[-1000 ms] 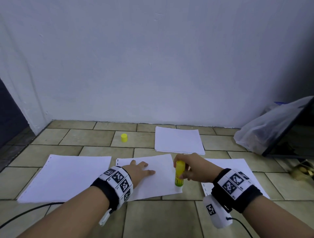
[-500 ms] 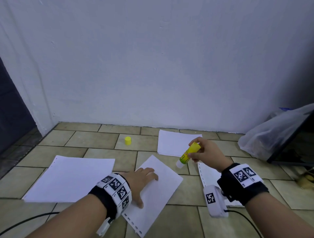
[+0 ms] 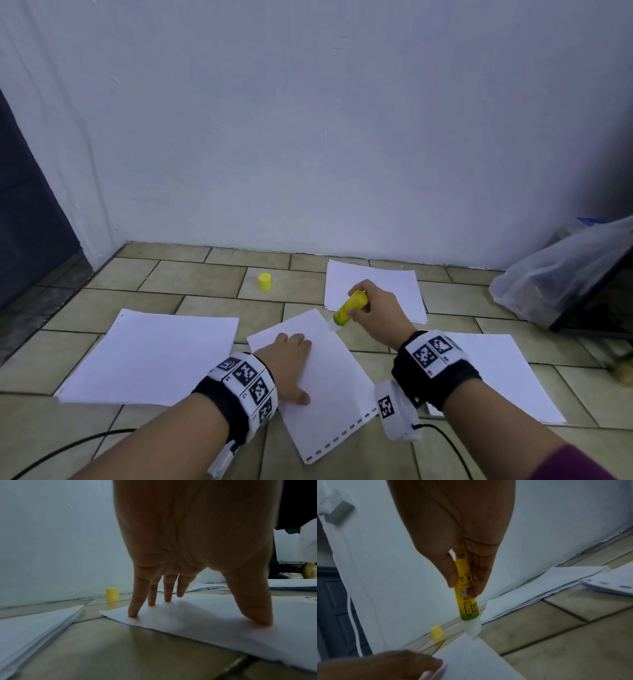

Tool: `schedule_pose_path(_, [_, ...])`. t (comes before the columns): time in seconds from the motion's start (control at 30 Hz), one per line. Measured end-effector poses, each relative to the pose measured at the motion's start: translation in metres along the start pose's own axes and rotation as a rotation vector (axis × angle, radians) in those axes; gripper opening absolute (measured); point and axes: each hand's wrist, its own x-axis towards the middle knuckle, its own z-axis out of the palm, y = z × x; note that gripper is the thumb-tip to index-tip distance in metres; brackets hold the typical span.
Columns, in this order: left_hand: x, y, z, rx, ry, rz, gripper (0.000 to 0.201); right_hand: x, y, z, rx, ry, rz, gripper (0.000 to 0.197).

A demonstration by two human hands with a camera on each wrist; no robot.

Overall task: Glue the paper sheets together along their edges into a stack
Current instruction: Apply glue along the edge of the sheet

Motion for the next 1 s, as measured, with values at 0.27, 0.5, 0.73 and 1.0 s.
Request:
schedule_pose_path(0.27, [0.002,0.002,-0.003,0.028,-0.032,-0.028,0.084,0.022,-0.019,0.032,-0.041,-0.024,-0.036,0.027])
schedule_pose_path(0.5, [0.001,-0.001,-0.007,0.038,-0.050,-0.006,0.086,0.012,-0.025,0.012,-0.302,-0.219,-0.142,0.028])
schedule_pose_path(0.73, [0.007,-0.002,-0.010,0.039,-0.110,0.040,0.078,-0.046,-0.002,-0.018,-0.373,-0.293,-0.165,0.028])
schedule_pose_path(1.0, [0.006,-0.002,-0.017,0.136,-0.133,0.046,0.062,-0.073,0.011,-0.039,-0.445,-0.387,-0.167,0.027])
